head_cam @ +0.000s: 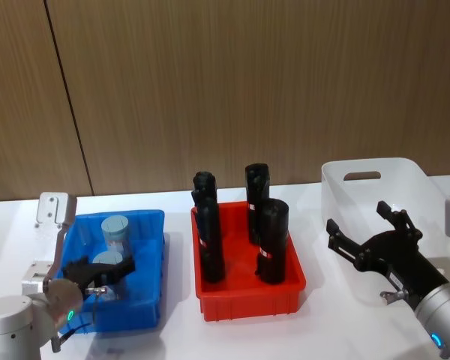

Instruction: Pick the cotton swabs from the blue box and place them into the white box.

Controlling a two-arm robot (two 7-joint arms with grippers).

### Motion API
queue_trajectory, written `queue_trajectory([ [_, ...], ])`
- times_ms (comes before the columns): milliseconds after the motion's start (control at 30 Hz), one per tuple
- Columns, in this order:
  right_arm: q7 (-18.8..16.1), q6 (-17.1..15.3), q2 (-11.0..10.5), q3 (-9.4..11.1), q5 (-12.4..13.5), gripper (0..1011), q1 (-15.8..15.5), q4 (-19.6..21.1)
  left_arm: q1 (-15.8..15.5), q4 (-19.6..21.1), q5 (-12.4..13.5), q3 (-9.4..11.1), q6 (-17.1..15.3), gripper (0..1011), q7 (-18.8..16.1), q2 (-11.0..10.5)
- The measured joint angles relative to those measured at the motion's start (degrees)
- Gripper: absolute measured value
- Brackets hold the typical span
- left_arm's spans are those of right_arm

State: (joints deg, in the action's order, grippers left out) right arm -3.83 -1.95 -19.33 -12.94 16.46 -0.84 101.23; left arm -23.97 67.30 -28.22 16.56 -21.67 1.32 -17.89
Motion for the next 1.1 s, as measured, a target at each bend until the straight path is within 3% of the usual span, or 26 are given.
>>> queue_trajectory([
  [200, 0.00, 0.00, 0.00, 0.00, 0.00, 1002, 0.00, 0.00, -1.03, -2.17, 0.35, 0.21, 0.31, 994, 2.04, 0.52],
  [567, 0.00, 0.00, 0.00, 0.00, 0.00, 1002, 0.00, 0.00, -2.00, -4.05, 1.28, 0.43, 0.10, 693, 3.28, 1.02],
  [1100, 0.00, 0.00, 0.00, 0.00, 0.00, 1002, 0.00, 0.00, -1.65, -2.79, 2.46, 0.34, -0.88, 690, 2.79, 0.86],
])
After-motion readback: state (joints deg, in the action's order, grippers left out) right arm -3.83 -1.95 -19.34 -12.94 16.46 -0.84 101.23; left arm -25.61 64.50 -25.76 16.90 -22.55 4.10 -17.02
